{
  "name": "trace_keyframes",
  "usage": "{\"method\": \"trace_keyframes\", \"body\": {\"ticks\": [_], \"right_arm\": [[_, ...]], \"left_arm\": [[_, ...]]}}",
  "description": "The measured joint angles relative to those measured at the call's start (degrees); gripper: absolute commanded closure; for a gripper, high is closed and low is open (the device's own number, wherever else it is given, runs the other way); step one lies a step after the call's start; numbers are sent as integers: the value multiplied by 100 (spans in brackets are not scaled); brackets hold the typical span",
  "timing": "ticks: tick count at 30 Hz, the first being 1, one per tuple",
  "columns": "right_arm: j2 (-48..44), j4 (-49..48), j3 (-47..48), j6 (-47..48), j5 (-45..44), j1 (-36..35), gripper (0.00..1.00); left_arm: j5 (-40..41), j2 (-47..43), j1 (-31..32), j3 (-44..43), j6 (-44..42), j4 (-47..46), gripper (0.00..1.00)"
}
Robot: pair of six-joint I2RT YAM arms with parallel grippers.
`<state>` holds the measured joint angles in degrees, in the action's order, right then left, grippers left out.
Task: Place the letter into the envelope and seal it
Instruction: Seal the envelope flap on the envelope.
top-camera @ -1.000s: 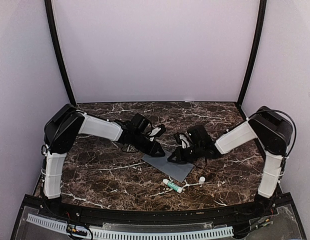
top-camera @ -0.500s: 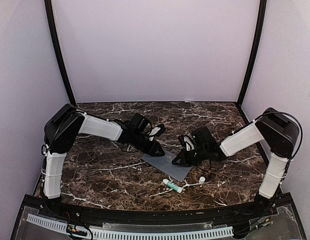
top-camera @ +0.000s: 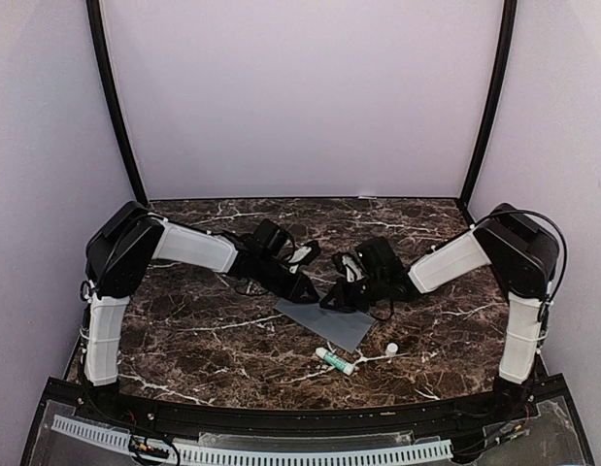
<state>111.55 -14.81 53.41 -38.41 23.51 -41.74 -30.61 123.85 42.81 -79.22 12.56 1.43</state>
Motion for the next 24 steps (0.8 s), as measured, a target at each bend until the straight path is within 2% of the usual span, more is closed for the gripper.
{"method": "trace_keyframes", "body": {"ticks": [8,18,24], "right_arm": [[31,-70,20,13,-101,-76,100],[-424,-590,-817,-181,-216,-214,100],[-452,-660,-874,-219,-249,-293,100]], "left_arm": [[-2,11,0,-24,0,31,81],[-44,26,22,-26,2,37,81],[-66,33,22,-26,2,37,81]]}}
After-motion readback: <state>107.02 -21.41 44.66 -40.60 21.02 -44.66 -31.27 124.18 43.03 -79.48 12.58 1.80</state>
